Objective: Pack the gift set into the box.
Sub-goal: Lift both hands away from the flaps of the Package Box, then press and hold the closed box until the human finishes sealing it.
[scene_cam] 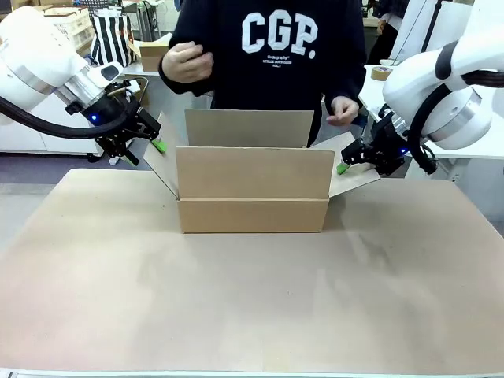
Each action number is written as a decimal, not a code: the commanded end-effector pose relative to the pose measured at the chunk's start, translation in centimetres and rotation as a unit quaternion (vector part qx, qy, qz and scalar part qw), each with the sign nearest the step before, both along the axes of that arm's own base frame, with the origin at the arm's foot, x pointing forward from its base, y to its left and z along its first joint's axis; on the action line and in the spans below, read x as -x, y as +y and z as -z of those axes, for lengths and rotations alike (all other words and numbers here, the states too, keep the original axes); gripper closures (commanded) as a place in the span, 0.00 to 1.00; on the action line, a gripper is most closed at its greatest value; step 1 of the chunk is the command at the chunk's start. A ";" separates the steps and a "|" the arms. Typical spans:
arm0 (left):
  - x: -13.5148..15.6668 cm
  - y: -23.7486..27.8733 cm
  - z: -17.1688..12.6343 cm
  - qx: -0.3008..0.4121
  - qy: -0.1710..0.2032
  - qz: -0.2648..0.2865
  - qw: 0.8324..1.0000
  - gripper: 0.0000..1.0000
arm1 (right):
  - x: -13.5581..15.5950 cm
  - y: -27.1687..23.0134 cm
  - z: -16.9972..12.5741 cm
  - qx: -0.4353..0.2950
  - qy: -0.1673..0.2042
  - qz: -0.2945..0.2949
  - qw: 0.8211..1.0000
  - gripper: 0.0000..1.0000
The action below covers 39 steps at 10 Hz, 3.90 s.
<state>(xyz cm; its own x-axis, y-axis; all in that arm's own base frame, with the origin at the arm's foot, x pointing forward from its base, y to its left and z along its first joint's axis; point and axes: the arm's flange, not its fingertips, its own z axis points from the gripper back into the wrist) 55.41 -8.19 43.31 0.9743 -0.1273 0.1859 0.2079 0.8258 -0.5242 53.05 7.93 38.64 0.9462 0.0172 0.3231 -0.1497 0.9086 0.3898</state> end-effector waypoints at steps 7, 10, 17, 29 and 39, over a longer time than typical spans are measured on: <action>0.2 0.0 -0.3 -0.006 0.002 -0.005 1.000 0.00 | -0.2 0.1 -0.4 0.003 0.000 0.006 1.000 0.00; 0.2 0.0 -0.3 -0.006 0.002 -0.005 1.000 0.00 | -0.2 0.1 -0.4 0.003 0.000 0.006 1.000 0.00; 3.1 1.8 -6.6 0.068 -0.028 0.006 0.997 0.00 | 3.7 -4.9 -7.1 -0.064 -0.029 0.013 0.997 0.00; 18.8 13.1 -12.9 0.342 -0.063 0.106 0.932 0.00 | 21.1 -21.0 -14.1 -0.368 0.015 -0.074 0.927 0.00; 18.8 13.1 -12.9 0.342 -0.063 0.106 0.932 0.00 | 21.1 -21.0 -14.1 -0.368 0.015 -0.074 0.927 0.00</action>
